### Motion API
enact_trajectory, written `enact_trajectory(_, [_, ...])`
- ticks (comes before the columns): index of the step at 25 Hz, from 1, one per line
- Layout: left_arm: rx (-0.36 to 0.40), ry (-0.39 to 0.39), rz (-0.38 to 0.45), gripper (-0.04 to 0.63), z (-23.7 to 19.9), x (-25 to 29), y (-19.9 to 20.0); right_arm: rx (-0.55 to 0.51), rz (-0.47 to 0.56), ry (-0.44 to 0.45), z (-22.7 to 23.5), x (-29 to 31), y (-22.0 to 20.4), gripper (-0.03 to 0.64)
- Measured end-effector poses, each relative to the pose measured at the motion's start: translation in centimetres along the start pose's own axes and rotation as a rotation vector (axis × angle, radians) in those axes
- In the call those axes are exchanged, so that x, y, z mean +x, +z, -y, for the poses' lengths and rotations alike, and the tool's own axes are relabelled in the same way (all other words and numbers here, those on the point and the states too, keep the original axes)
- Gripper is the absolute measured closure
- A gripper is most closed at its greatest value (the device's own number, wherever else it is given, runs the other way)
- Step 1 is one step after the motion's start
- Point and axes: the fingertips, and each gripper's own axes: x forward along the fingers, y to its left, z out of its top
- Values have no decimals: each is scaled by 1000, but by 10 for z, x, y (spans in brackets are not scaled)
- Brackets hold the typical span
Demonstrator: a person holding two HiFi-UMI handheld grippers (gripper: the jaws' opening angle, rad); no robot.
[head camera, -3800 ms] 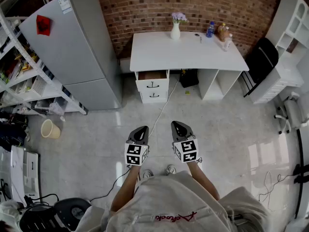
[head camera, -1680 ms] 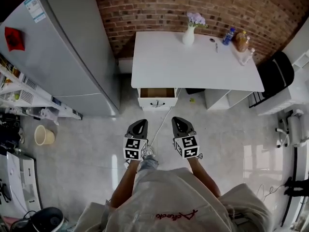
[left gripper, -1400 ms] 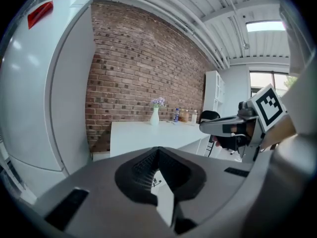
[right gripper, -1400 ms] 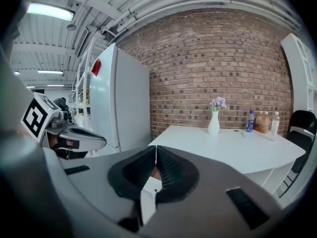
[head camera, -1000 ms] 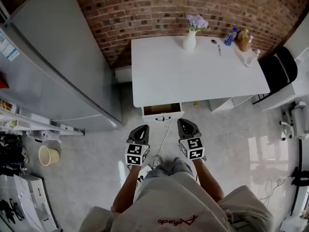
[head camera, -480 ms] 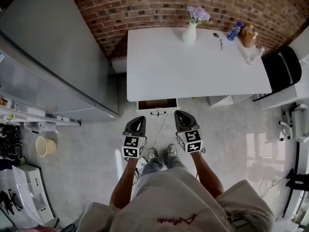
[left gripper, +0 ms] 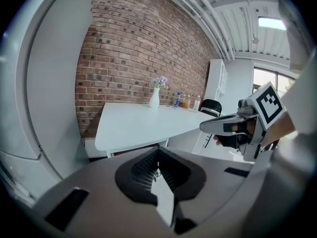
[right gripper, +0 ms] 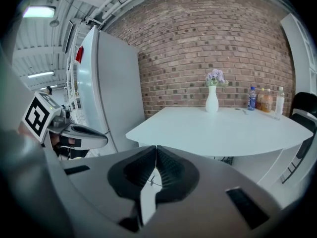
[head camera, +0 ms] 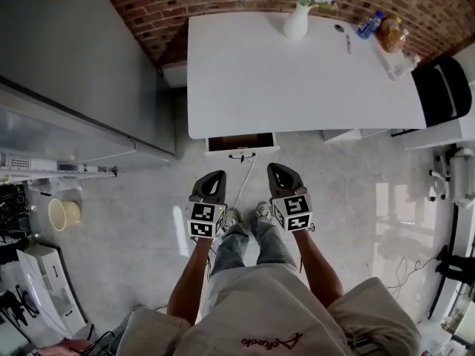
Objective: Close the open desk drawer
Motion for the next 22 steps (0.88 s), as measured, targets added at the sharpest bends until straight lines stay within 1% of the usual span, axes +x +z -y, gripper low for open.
enact_trajectory(7, [-15, -25, -53, 581, -6, 23, -57, 43, -72, 1, -10, 21, -68, 598])
enact_trajectory(12, [-38, -37, -110, 581, -10, 39, -118, 59, -130, -5, -15, 34, -128, 598])
enact_trajectory(18, [-31, -50, -201, 581, -6, 48, -196, 52, -216, 1, -25, 42, -203, 598])
enact_trajectory(22, [-21, -48, -234, 581, -4, 55, -232, 42, -254, 8, -25, 42, -238, 598])
